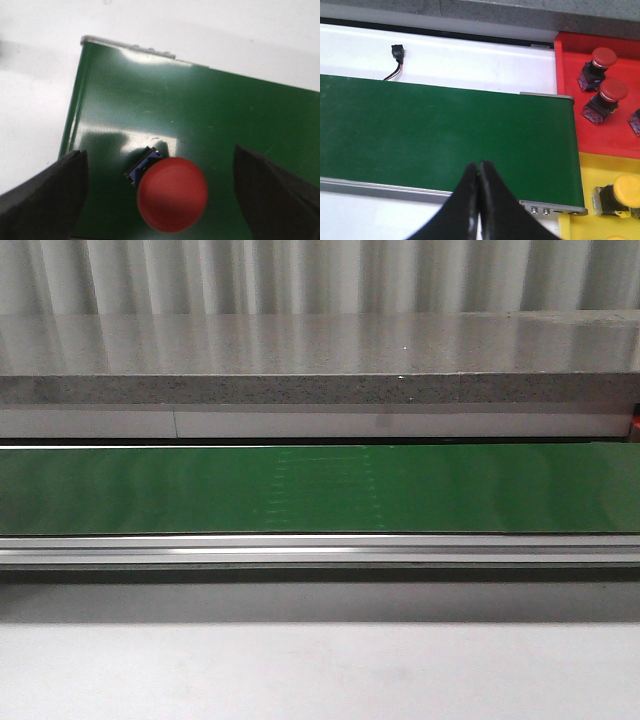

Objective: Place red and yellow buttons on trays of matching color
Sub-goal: 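Lower the red button onto the belt and open the left gripper, then move the left gripper to the last yellow button and grasp it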

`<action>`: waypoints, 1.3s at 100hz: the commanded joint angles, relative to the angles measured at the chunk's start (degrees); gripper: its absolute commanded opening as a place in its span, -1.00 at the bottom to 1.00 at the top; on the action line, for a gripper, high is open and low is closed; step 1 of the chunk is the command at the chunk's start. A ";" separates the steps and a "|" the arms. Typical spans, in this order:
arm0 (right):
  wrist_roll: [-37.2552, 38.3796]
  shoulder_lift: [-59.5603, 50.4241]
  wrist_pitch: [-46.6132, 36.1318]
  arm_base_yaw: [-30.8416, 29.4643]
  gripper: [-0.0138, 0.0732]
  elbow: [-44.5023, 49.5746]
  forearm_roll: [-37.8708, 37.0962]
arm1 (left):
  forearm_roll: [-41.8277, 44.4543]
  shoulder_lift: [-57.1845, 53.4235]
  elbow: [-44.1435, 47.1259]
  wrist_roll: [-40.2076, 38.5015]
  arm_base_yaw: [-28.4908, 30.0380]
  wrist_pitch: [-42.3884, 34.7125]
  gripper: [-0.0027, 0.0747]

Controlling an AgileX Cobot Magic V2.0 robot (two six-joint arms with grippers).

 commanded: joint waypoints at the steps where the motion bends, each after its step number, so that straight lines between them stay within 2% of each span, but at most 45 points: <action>1: -0.42 -0.23 -3.38 0.19 -0.84 -1.52 0.08 | -1.67 -4.07 -3.14 0.05 -1.32 -1.38 0.55; 24: -0.42 -0.23 -3.38 0.19 -0.84 -1.52 0.08 | -1.01 -6.06 -6.67 0.05 -1.09 -3.15 0.55; 41: -0.42 -0.23 -3.38 0.19 -0.84 -1.52 0.08 | -0.50 -5.21 -6.65 -0.20 1.18 -6.17 0.54; 83: -0.42 -0.23 -3.38 0.19 -0.84 -1.52 0.08 | -0.37 5.59 -6.65 -0.20 11.51 -7.07 0.54; 130: -0.42 -0.23 -3.38 0.19 -0.84 -1.52 0.08 | -0.27 17.31 -6.89 -0.29 15.88 -18.21 0.54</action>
